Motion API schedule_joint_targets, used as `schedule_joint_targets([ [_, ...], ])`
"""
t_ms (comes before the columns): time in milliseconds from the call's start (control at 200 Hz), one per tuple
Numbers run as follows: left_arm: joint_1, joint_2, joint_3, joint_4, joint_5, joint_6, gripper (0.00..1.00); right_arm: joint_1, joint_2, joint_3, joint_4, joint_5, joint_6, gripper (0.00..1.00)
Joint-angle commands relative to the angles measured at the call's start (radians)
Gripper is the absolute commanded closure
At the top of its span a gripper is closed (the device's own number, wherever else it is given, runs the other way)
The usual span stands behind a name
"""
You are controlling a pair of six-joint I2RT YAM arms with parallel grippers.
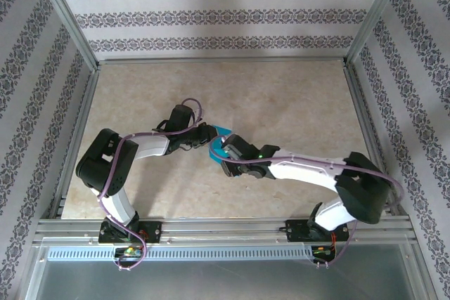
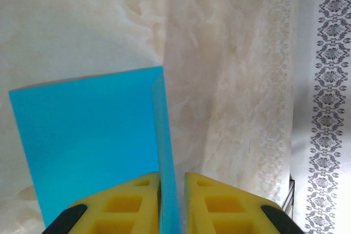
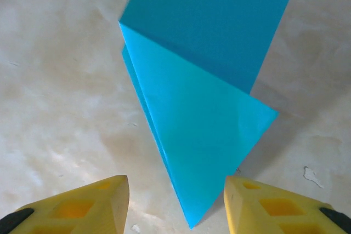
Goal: Fold a paper plane with a square sheet of paper (fold left side to right side)
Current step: Fourth fold the wing at the center of the table.
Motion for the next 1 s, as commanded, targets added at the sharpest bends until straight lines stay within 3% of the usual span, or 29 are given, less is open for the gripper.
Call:
schedule_joint_targets([
  [0,-0.013,-0.029,0.032,-0.013,0.013,0.005,0.82,0.029,0.074,0.05,-0.037,0.135,0.017,0.5],
  [370,-0.02,-0.029,0.045,-0.026,0.005,0.004,0.82,0.074,0.227,0.14,-0.066,0.21,-0.005,0.6],
  [994,-0.02,-0.068,0.031,-0.07,-0.041,0.026,0.78,0.104,0.275,0.145,-0.1,0.25,0.013,0.79],
])
